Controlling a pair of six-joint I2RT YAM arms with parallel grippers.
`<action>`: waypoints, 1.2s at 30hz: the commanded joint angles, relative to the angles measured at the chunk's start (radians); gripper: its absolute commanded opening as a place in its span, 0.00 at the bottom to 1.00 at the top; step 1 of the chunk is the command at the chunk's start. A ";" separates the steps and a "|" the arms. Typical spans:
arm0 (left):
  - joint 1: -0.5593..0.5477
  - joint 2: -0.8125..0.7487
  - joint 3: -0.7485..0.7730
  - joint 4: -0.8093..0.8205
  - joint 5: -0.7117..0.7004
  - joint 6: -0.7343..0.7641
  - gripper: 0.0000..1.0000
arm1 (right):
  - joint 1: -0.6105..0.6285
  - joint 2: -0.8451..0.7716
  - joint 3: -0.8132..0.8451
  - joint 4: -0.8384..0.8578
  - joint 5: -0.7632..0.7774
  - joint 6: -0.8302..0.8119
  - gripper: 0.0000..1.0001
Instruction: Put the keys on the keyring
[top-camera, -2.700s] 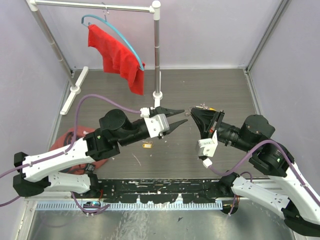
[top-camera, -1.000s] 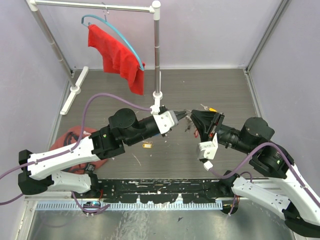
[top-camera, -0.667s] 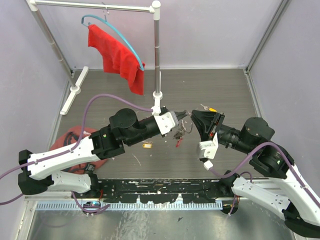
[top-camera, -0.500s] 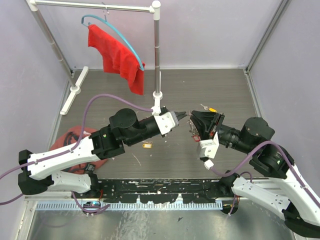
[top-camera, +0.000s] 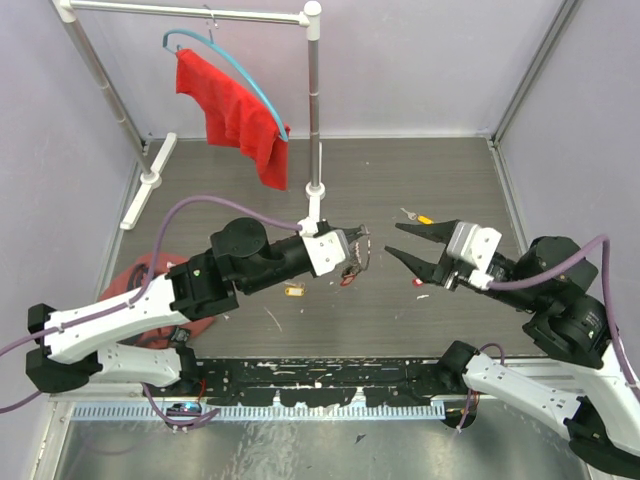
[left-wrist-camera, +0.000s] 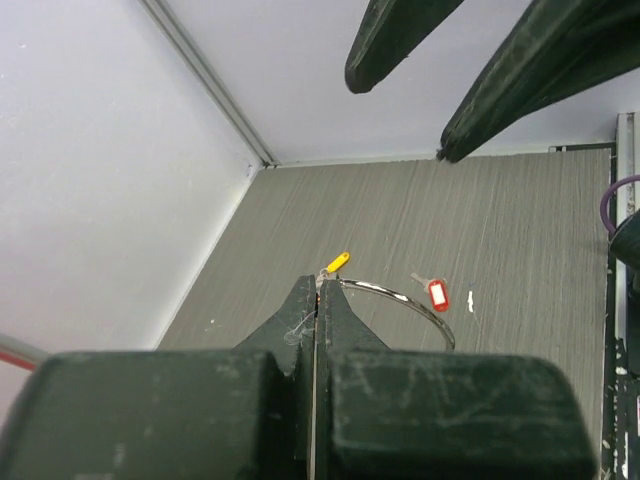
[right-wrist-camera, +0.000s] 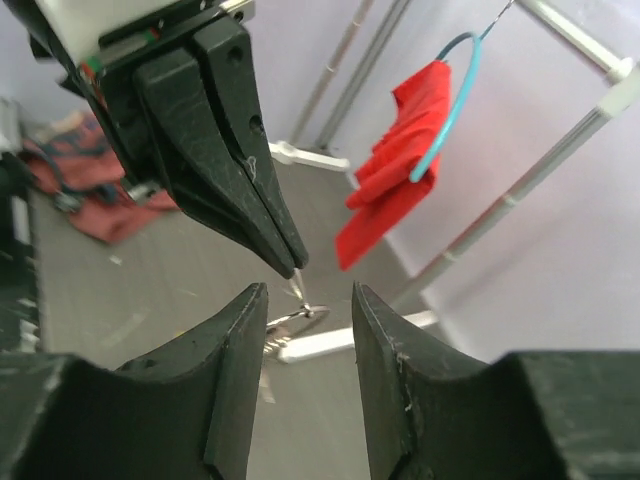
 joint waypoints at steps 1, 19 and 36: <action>-0.002 -0.056 0.053 -0.055 0.032 0.021 0.00 | 0.003 0.018 0.018 0.035 0.001 0.398 0.46; 0.000 -0.112 0.159 -0.345 0.154 0.040 0.00 | 0.001 0.215 0.104 -0.041 -0.126 0.426 0.44; -0.001 -0.096 0.214 -0.408 0.260 0.082 0.00 | 0.001 0.234 0.097 -0.077 -0.220 0.382 0.47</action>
